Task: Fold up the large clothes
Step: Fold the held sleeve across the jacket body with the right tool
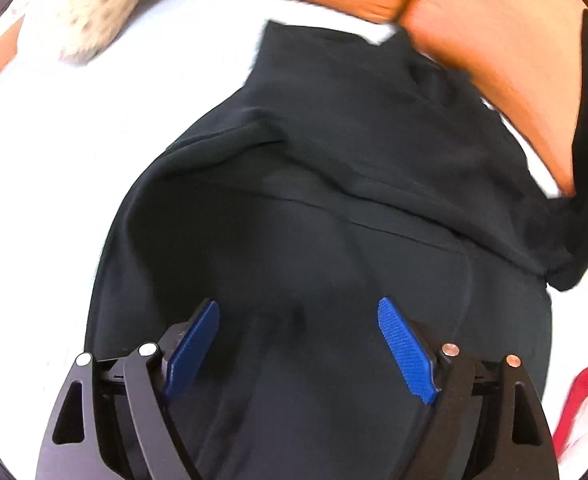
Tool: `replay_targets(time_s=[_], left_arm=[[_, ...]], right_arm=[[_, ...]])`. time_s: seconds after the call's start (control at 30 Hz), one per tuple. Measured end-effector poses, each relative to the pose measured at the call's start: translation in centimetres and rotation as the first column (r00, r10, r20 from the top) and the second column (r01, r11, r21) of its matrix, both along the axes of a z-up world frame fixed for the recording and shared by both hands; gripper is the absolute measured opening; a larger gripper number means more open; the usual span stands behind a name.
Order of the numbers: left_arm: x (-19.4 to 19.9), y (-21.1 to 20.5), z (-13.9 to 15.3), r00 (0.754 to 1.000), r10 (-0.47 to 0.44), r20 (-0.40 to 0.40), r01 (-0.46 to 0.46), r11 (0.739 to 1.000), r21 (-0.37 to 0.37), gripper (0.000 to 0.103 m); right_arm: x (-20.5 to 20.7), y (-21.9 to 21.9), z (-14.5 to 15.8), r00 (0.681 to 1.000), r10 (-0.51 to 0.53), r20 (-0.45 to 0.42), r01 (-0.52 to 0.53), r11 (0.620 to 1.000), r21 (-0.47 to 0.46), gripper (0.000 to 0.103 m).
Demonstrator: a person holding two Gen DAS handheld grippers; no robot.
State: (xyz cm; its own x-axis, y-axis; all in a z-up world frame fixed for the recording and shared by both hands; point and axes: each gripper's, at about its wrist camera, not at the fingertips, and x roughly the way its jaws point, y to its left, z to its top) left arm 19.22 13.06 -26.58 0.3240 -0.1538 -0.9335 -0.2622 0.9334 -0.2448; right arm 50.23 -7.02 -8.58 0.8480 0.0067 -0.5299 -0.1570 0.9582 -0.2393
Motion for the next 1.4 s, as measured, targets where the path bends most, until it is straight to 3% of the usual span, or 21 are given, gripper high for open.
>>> replay_targets(time_s=[0.1, 0.17, 0.43, 0.67, 0.7, 0.73, 0.77, 0.83, 0.9, 1.03, 1.17, 1.33, 1.4], left_arm=[[-0.1, 1.9, -0.1, 0.999, 0.039, -0.010, -0.040, 0.999, -0.027, 0.084], [-0.1, 2.0, 0.2, 0.999, 0.048, 0.006, -0.048, 0.999, 0.015, 0.084], [0.0, 5.5, -0.6, 0.998, 0.070, -0.010, -0.070, 0.997, 0.013, 0.085], [0.1, 7.2, -2.0, 0.997, 0.072, -0.031, -0.072, 0.997, 0.003, 0.085], [0.1, 7.2, -2.0, 0.997, 0.068, -0.029, -0.068, 0.998, 0.011, 0.085], [0.0, 7.1, -2.0, 0.997, 0.065, -0.028, -0.065, 0.998, 0.016, 0.085], [-0.6, 7.7, -1.8, 0.998, 0.060, -0.028, -0.060, 0.998, 0.019, 0.086], [0.0, 7.1, -2.1, 0.999, 0.048, -0.022, -0.048, 0.999, 0.015, 0.091], [0.2, 6.7, -2.2, 0.999, 0.035, -0.013, -0.035, 0.999, 0.005, 0.096], [0.5, 5.4, -2.2, 1.000, 0.021, -0.023, -0.019, 0.997, 0.077, 0.096], [0.3, 3.8, -0.5, 1.000, 0.001, 0.006, -0.002, 0.990, 0.140, 0.096], [1.4, 1.8, 6.2, 0.975, -0.009, 0.222, 0.014, 1.000, -0.023, 0.096], [3.9, -0.4, 8.8, 0.953, -0.070, 0.294, 0.064, 0.998, 0.029, 0.096]], right_arm=[[1.6, 4.2, -2.1, 0.996, 0.050, -0.073, -0.044, 0.996, 0.083, 0.010], [2.6, 6.8, -3.9, 0.988, 0.082, -0.129, -0.063, 0.987, 0.147, 0.010], [4.6, 14.3, -12.5, 0.947, 0.186, -0.263, -0.113, 0.956, 0.270, 0.010], [5.7, 16.4, -19.1, 0.903, 0.171, -0.394, -0.072, 0.964, 0.255, 0.013], [5.6, 16.5, -19.4, 0.898, 0.170, -0.405, -0.073, 0.967, 0.244, 0.036], [5.5, 16.9, -19.7, 0.890, 0.169, -0.423, -0.083, 0.973, 0.215, 0.083], [5.3, 17.1, -19.7, 0.888, 0.175, -0.425, -0.094, 0.974, 0.205, 0.096], [3.9, 16.9, -18.5, 0.914, 0.196, -0.354, -0.137, 0.973, 0.184, 0.098], [2.7, 15.8, -17.0, 0.935, 0.186, -0.303, -0.146, 0.978, 0.151, 0.098], [1.1, 11.2, -14.7, 0.948, 0.161, -0.273, -0.116, 0.978, 0.172, 0.097], [-0.8, 3.5, -12.2, 0.962, 0.126, -0.242, -0.085, 0.981, 0.176, 0.097], [-2.7, -7.3, -10.8, 0.979, 0.052, -0.195, 0.002, 0.964, 0.266, 0.095], [-2.9, -11.5, -11.1, 0.980, 0.001, -0.200, 0.059, 0.954, 0.293, 0.087]])
